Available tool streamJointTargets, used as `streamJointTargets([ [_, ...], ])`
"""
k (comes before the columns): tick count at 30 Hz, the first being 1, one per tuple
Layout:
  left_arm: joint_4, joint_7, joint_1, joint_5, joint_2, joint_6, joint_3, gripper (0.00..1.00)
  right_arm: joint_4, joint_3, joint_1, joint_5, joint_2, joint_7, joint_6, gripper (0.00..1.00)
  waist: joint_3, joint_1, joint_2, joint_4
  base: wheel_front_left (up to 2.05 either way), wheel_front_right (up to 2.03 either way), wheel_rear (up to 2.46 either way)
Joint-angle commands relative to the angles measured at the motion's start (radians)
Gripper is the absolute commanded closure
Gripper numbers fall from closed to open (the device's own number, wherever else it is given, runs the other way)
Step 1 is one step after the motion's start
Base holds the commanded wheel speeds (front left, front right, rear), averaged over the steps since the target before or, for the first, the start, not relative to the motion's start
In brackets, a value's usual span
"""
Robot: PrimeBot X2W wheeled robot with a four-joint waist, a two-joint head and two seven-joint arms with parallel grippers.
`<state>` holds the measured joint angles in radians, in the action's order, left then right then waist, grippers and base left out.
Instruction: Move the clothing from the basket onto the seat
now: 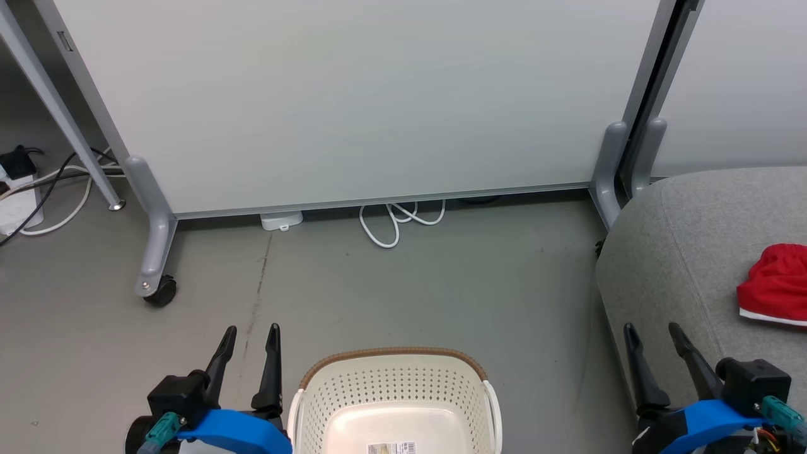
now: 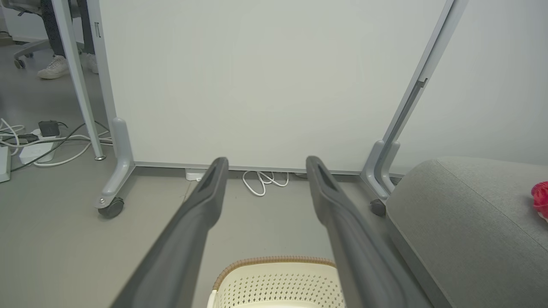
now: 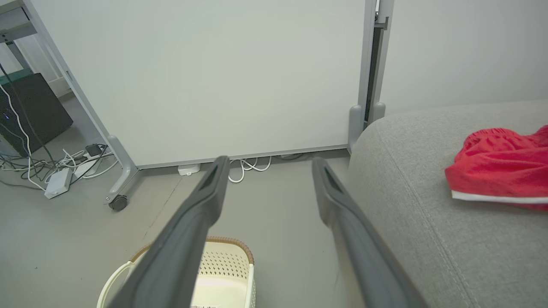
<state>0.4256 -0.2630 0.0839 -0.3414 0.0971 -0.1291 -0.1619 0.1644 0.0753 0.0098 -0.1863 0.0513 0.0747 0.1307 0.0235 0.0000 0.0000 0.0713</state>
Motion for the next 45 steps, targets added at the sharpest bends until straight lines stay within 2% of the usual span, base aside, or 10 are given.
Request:
streamJointTargets([
  [1,0.002,-0.003,-0.002,0.006,0.002,-0.003,0.005,0.00,0.000,-0.001,0.008,-0.006,-0.001,0.005,0.000,0.00,0.000,0.0000,0.0000,0.000,0.00,0.00,0.00],
  [2,0.002,-0.003,-0.003,0.007,0.001,-0.003,0.007,1.00,-0.001,-0.002,0.007,-0.006,-0.001,0.006,0.000,1.00,-0.001,0.0000,0.0000,0.000,0.00,0.00,0.00],
  [6,0.029,0.004,-0.023,-0.002,-0.006,0.000,-0.006,1.00,0.035,-0.002,0.007,-0.001,-0.003,-0.003,0.000,1.00,-0.001,0.0001,0.0000,0.000,0.00,0.00,0.00],
  [26,-0.024,0.096,-0.008,-0.313,-0.016,0.000,0.065,1.00,0.045,0.009,-0.028,-0.351,-0.002,-0.050,0.000,1.00,-0.005,0.0001,0.0000,-0.011,0.00,0.00,0.00],
  [45,-0.067,0.169,0.003,-0.564,-0.024,-0.001,0.120,1.00,0.053,0.017,-0.053,-0.632,-0.001,-0.086,0.000,1.00,-0.009,0.0001,0.0000,-0.022,0.00,0.00,0.00],
])
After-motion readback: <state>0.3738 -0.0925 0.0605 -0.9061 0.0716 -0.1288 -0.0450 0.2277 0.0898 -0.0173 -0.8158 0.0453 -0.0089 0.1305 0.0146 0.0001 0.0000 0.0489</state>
